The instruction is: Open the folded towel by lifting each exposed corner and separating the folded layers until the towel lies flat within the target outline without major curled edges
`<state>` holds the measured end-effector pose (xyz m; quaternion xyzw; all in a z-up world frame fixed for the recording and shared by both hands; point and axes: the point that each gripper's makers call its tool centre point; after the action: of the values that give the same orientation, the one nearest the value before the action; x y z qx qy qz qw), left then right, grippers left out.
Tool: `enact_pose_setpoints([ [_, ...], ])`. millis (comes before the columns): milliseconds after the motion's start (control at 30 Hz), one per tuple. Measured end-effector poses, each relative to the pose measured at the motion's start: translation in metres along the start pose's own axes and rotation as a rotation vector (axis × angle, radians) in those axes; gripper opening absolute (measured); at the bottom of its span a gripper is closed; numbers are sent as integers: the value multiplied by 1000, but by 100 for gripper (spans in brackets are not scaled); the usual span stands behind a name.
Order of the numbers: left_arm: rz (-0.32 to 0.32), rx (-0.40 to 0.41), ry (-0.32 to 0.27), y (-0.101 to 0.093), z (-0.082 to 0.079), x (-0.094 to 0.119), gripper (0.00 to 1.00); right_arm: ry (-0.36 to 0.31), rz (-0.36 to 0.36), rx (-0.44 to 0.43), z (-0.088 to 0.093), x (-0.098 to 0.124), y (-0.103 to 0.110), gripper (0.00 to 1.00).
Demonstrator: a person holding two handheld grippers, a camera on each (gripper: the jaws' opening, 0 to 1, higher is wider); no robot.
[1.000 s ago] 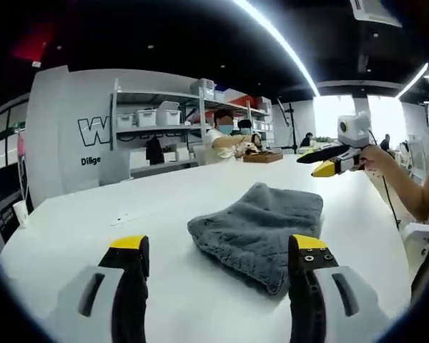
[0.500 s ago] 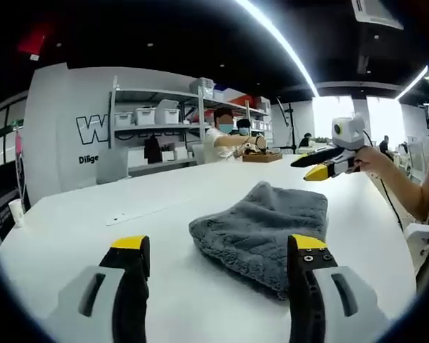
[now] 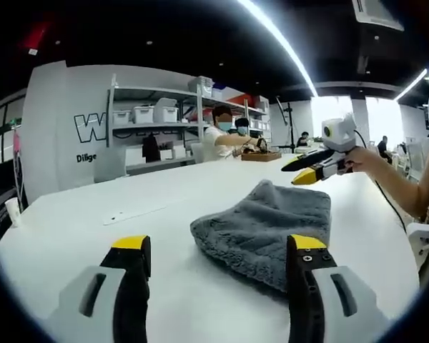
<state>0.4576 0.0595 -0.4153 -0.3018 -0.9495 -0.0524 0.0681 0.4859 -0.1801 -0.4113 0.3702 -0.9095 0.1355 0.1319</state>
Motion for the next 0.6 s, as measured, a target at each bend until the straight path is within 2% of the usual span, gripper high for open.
enact_pose_setpoints([
  [433, 26, 3, 15, -8, 6, -9, 76, 45, 14, -62, 19, -17, -14, 36],
  [600, 33, 2, 24, -10, 9, -11, 76, 45, 12, -79, 21, -21, -18, 35],
])
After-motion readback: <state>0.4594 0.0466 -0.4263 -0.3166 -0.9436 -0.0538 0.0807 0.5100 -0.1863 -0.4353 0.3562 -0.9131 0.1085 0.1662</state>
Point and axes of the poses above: the point that each gripper's makers call its tool centre point, and the gripper's own axes: x roughly backward along the fingers, y roughly to its left, z roughly out of its underside, and after that the axes turned 6 degrees about -z, right-handed
